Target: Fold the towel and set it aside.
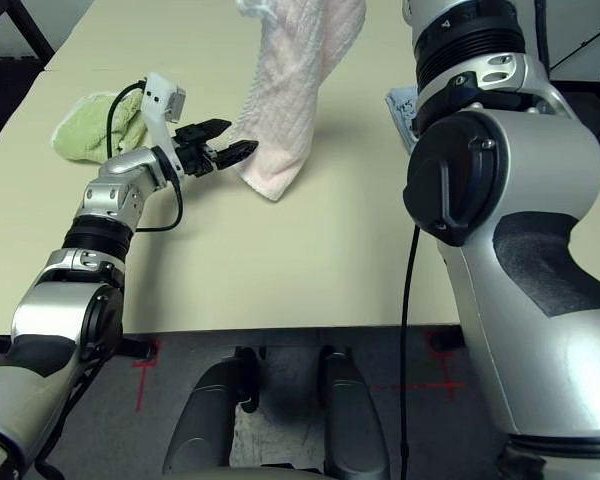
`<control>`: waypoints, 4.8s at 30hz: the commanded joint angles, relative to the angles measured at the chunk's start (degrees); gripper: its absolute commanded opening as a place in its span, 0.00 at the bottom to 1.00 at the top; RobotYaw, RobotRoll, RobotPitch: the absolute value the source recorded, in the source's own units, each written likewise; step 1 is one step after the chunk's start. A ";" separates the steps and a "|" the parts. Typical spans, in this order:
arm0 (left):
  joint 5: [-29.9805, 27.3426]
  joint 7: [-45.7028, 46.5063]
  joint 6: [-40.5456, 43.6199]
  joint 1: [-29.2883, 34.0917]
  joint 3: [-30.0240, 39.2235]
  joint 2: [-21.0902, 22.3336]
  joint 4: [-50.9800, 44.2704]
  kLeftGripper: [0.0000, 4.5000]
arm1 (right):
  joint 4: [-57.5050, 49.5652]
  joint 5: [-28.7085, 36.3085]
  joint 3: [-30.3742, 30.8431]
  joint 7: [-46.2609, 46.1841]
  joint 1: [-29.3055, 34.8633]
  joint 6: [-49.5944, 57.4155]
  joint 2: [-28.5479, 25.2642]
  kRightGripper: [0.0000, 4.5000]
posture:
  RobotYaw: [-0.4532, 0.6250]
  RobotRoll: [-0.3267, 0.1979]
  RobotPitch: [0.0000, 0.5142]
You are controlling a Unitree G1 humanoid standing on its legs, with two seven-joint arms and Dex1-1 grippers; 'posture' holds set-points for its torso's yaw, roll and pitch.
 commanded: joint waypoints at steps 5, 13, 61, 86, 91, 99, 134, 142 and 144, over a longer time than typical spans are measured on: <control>-0.92 -5.11 5.96 2.55 -1.03 1.63 -3.81 0.99 | -0.26 0.20 -0.35 -0.15 0.00 0.30 -0.43 0.00 | 0.45 0.62 0.35; -4.01 -7.89 13.07 4.36 0.08 4.98 -11.10 0.99 | -0.34 0.14 -0.21 -0.18 0.81 0.70 -0.07 0.00 | 0.46 0.62 0.35; -7.10 -2.04 27.63 14.67 3.81 22.67 -38.24 0.01 | -3.21 -4.36 1.57 -5.30 21.24 4.50 -11.79 0.00 | 0.42 0.62 0.40; 5.41 13.64 13.59 1.69 0.12 30.62 -20.18 0.01 | -15.44 -10.22 12.21 -8.55 37.07 27.39 -16.22 0.00 | 0.40 0.62 0.60; 6.55 31.71 -13.26 -15.17 4.85 20.84 3.61 0.01 | -1.54 -10.16 6.21 -28.97 24.91 7.44 -13.42 0.00 | 0.41 0.62 0.62; 2.22 25.66 -29.34 -15.66 8.66 16.84 9.15 0.01 | 0.12 -5.15 0.86 -18.28 24.90 -1.08 -11.61 0.00 | 0.40 0.62 0.64; -1.87 -31.52 15.75 22.05 -4.60 46.46 -31.85 0.01 | -4.91 -21.67 30.74 40.45 41.93 1.58 -31.26 0.00 | 0.37 0.62 0.55; -13.83 -39.81 23.40 20.97 -8.53 53.05 -31.37 0.01 | -12.06 -6.55 43.22 40.45 44.04 12.50 -36.55 0.00 | 0.37 0.62 0.53; -17.34 -39.81 23.48 22.24 -12.05 56.39 -32.39 0.01 | -15.17 -3.36 48.63 40.45 44.93 13.38 -38.87 0.00 | 0.37 0.62 0.53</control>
